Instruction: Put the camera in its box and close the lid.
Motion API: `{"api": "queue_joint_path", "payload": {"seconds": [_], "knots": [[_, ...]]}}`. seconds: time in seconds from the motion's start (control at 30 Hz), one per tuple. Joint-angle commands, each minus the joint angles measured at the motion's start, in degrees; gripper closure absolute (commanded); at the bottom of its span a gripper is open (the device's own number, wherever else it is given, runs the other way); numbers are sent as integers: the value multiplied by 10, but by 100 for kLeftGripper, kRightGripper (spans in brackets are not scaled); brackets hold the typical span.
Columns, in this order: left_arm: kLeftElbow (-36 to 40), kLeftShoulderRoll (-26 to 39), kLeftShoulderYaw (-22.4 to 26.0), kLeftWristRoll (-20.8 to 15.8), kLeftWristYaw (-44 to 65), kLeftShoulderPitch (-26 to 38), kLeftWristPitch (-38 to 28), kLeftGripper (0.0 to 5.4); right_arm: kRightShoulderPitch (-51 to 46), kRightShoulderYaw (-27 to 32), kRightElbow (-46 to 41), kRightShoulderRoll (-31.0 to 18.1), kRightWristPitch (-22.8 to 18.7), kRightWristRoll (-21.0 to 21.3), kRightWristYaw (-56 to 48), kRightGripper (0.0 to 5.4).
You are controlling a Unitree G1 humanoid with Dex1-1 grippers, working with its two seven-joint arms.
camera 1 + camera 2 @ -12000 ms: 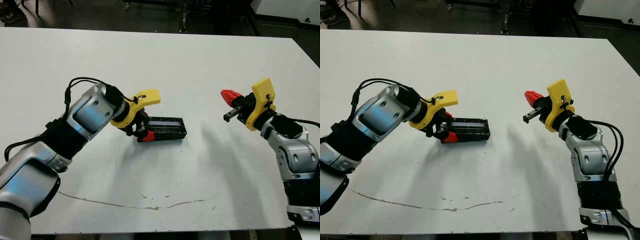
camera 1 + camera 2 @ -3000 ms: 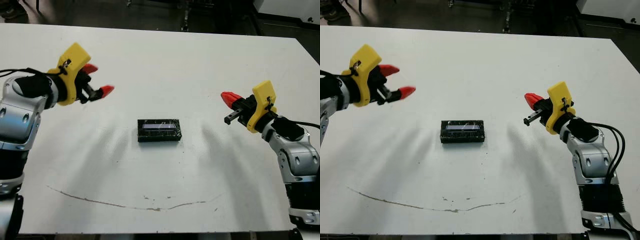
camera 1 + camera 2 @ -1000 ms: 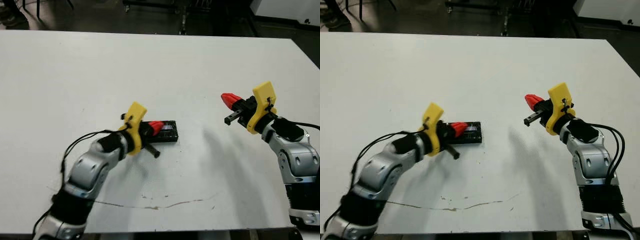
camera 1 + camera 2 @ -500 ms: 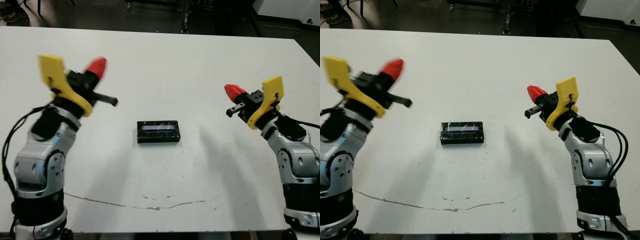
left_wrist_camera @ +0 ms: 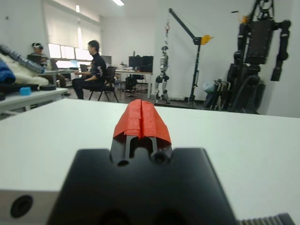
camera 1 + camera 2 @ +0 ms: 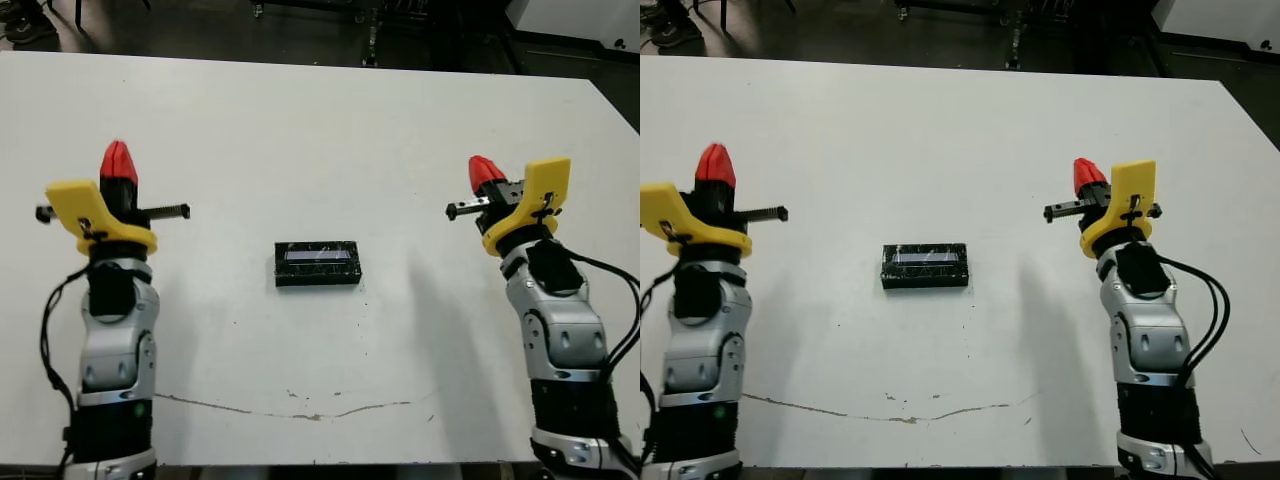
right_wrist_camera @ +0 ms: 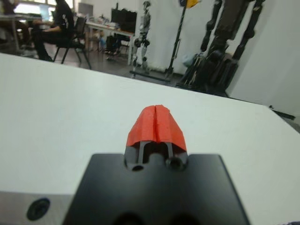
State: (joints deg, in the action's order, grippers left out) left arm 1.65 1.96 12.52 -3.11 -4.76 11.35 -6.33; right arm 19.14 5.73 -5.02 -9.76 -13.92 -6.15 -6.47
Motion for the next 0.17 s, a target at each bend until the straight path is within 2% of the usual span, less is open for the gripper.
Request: {"api": "queue_joint_path", "payload": {"seconds": [0.03,0.17], "knots": [[-15,-10,-6,-1,-12,0,6,539,-10,2,-2,5,1,8,15,540],[-16,-9,-18,-1,-8,8,11,539,-10,-1,-2,6,-1,15,20,540]]}}
